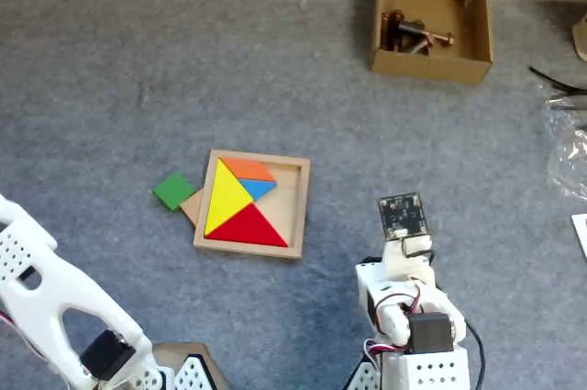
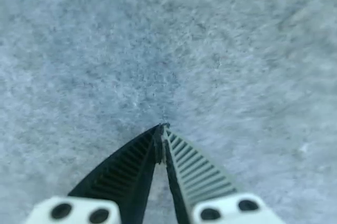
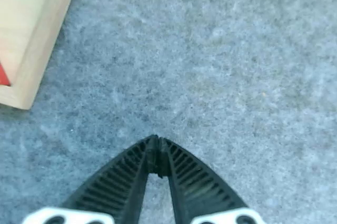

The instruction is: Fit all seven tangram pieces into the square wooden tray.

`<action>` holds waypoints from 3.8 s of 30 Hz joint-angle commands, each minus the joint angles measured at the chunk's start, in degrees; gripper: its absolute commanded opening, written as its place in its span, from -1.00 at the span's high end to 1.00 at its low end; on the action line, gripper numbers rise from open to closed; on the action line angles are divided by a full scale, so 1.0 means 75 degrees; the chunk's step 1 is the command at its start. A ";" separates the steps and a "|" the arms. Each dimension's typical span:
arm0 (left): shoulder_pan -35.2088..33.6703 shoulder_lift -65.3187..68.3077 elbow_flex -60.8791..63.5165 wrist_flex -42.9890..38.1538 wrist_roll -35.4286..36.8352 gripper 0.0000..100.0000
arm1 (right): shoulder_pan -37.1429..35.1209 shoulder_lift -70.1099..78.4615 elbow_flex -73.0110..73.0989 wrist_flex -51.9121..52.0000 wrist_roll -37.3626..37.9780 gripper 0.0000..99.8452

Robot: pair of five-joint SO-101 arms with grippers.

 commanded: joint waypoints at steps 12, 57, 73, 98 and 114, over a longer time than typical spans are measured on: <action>0.0568 -0.1717 -0.0135 0.0059 0.0422 0.99 | -0.0076 -0.0064 0.0897 -0.0135 -0.0059 0.99; 0.1389 -0.7004 -0.0123 0.0117 0.1160 0.99 | -0.0076 -0.0064 0.0897 -0.0135 -0.0059 0.99; 0.2104 -0.8633 -0.0111 0.0129 0.1289 0.99 | -0.0076 -0.0064 0.0897 -0.0135 -0.0059 0.99; 0.2268 -1.1622 -0.0111 0.0129 0.1289 0.99 | -0.0076 -0.0064 0.0897 -0.0135 -0.0059 0.99; 0.2456 -1.2853 0.0346 0.0129 0.1301 0.99 | -0.0076 -0.0064 0.0897 -0.0135 -0.0059 0.99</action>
